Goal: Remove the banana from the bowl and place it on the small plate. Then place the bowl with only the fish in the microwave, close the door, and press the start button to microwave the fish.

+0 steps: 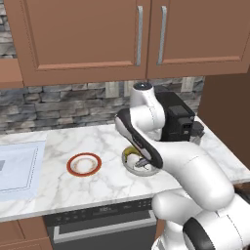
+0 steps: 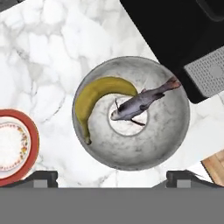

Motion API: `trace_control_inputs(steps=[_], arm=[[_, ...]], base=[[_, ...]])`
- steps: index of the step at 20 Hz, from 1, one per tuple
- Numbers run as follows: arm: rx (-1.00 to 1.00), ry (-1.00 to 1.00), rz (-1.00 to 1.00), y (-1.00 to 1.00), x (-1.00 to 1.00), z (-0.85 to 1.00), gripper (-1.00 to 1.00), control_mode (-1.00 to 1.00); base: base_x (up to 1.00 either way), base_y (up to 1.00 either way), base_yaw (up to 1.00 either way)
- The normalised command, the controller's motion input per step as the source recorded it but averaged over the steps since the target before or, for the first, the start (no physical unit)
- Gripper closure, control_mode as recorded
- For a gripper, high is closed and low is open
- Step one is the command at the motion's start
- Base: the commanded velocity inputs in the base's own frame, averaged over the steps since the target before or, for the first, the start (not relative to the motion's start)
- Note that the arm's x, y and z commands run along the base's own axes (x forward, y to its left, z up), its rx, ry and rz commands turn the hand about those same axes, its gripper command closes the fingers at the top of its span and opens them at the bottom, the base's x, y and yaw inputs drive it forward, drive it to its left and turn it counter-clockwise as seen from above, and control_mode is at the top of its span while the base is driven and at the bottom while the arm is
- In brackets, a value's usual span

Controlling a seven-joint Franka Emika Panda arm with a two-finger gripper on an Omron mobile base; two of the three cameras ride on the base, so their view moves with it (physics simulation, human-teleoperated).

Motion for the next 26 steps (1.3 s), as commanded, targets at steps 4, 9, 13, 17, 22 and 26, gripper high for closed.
trace_control_inputs(steps=[4,9,13,17,22,26], arm=[[0.09,0.07,-0.05,0.01,0.33,-0.48,-1.00,-1.00],[0.05,0.00,-0.03,0.13,0.21,-0.52,-1.00,-1.00],[0.04,0.00,-0.04,0.05,0.08,-0.44,-1.00,-1.00],[0.01,0.00,-0.03,0.00,0.11,-0.39,-1.00,-1.00],[0.03,0.00,-0.03,0.01,0.20,-0.13,-1.00,-1.00],[0.01,0.03,-0.03,0.04,0.22,-0.06,-1.00,-1.00]], base=[[0.00,0.00,0.00],[0.00,0.00,0.00],[0.00,0.00,0.00],[0.00,0.00,0.00],[0.00,0.00,0.00],[0.00,0.00,0.00]])
